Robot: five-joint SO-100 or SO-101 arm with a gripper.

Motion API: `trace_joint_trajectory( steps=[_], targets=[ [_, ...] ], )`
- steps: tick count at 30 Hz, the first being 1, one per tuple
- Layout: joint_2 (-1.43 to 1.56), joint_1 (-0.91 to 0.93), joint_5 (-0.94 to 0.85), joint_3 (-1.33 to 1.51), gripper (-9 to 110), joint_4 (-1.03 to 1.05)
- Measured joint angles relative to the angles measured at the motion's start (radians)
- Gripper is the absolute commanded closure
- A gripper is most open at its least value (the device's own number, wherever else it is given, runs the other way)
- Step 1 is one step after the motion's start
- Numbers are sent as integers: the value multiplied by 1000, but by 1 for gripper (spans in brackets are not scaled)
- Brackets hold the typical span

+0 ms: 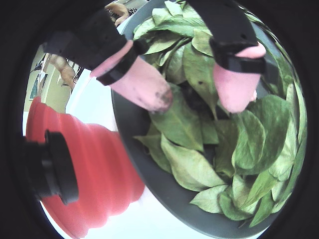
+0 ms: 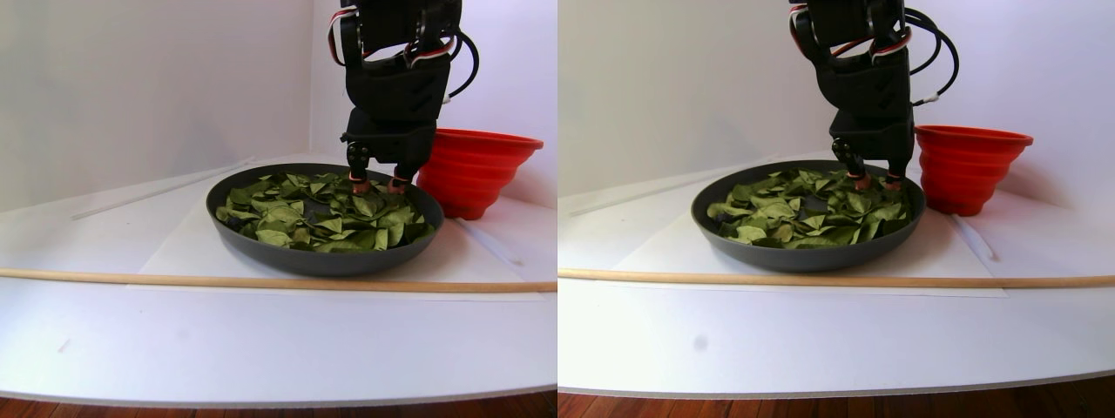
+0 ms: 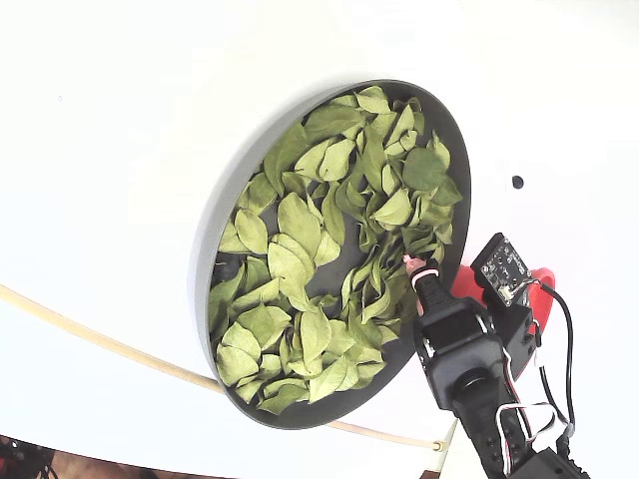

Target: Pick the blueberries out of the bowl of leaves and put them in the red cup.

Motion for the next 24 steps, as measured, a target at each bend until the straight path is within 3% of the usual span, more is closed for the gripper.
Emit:
trace_joint_trajectory(
  steps=[24],
  targets=[
    [-92,0,37,-44,82,-37]
  ],
)
